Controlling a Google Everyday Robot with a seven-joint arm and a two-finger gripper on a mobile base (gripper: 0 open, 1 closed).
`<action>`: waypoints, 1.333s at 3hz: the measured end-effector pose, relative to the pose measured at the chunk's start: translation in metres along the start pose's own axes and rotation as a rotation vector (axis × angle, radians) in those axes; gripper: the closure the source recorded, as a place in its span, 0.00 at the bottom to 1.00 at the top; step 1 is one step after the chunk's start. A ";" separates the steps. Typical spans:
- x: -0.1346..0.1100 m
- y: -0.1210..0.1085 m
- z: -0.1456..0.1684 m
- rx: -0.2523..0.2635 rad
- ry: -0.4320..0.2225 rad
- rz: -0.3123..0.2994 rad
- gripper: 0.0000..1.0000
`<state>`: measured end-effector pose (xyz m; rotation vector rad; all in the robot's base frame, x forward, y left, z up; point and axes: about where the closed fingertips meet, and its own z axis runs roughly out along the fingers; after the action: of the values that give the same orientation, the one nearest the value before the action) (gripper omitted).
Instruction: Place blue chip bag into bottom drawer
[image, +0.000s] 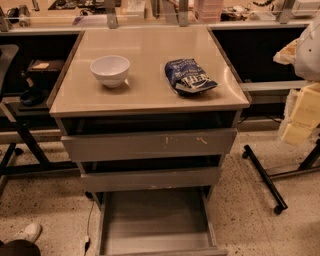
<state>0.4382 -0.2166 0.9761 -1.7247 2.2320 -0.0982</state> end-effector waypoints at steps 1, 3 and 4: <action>-0.001 0.000 0.000 0.002 -0.001 0.001 0.00; -0.040 -0.044 0.049 -0.102 0.007 0.120 0.00; -0.062 -0.070 0.075 -0.139 0.041 0.144 0.00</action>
Offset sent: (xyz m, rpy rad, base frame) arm 0.0653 0.0378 -0.0341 0.1063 0.2019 -0.1528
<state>0.5390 -0.1664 0.9351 -1.6362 2.4374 0.0566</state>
